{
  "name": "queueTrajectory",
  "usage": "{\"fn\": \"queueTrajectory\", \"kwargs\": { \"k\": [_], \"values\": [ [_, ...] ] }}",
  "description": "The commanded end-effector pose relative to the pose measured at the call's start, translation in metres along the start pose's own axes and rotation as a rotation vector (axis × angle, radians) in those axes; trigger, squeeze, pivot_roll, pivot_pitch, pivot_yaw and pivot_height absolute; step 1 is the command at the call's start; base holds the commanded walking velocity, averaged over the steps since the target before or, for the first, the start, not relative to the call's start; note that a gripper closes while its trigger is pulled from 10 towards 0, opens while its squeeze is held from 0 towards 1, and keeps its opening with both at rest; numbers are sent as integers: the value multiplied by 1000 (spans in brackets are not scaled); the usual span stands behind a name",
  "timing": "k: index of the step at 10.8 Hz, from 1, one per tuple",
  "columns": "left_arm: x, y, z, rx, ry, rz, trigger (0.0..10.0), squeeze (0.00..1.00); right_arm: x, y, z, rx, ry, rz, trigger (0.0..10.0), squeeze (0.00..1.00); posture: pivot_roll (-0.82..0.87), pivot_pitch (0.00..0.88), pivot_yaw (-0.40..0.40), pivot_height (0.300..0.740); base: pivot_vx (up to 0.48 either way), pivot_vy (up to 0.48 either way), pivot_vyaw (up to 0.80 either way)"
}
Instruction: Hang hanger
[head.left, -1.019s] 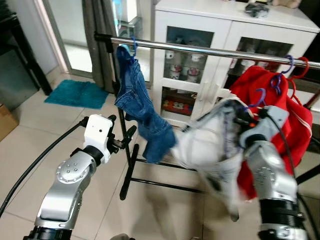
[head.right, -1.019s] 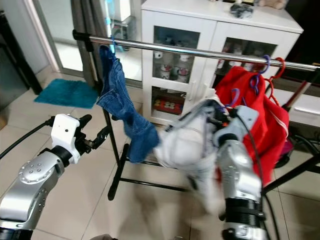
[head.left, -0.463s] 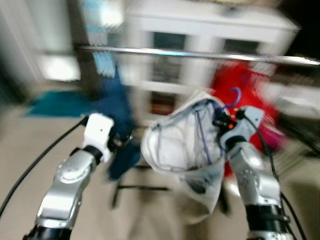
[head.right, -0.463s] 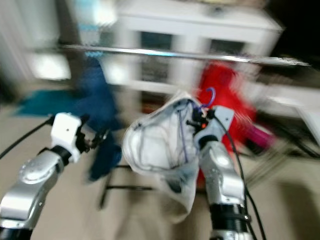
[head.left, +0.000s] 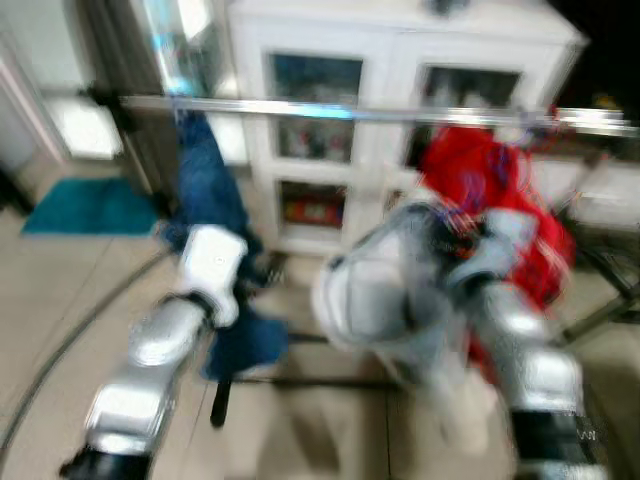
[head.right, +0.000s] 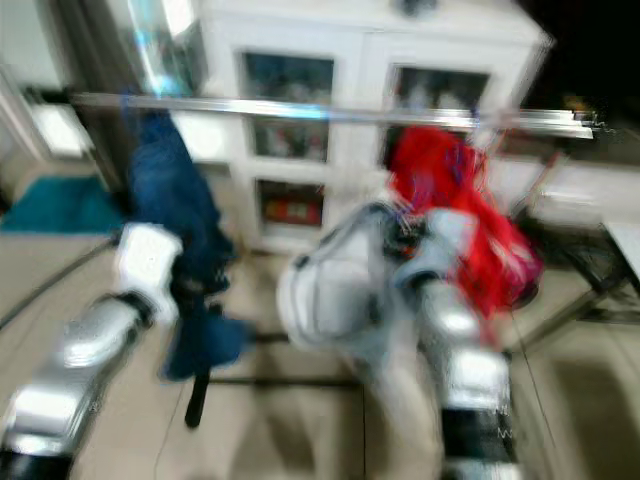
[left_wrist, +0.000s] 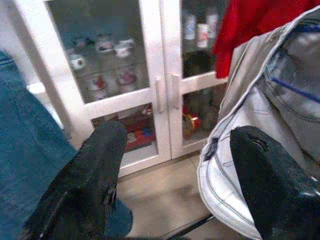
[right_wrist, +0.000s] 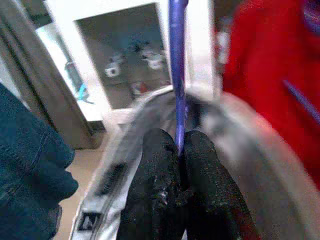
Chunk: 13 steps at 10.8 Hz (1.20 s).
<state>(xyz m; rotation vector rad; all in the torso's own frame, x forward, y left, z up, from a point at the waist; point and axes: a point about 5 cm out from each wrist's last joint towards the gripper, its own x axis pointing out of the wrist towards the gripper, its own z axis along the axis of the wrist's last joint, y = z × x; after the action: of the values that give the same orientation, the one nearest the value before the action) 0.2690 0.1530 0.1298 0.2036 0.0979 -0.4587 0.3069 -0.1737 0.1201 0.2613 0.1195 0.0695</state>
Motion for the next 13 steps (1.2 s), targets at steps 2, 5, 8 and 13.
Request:
{"fn": "queueTrajectory", "kwargs": {
  "k": [2, 5, 8, 13],
  "values": [
    [-7, 5, -3, 35, 31, 12, 10000, 0, 5, 26, 21, 3, -97, 89, 10000, 0, 20, 0, -51, 740, 311, 0, 400],
    [-21, -7, 2, 107, 30, -119, 10000, 0, 8, 32, 29, 16, -120, 158, 10000, 0, 40, 0, -81, 740, 0, 0, 0],
    [-28, -4, 4, 128, 51, -177, 10000, 0, 9, 35, 37, 26, -156, 198, 10000, 0, 62, 0, -106, 740, 0, 0, 0],
    [-35, -3, 8, 177, 118, -282, 10000, 0, 31, 42, 47, -86, -49, 207, 10000, 0, 59, 0, -109, 740, 0, 0, 0]
  ]
}}
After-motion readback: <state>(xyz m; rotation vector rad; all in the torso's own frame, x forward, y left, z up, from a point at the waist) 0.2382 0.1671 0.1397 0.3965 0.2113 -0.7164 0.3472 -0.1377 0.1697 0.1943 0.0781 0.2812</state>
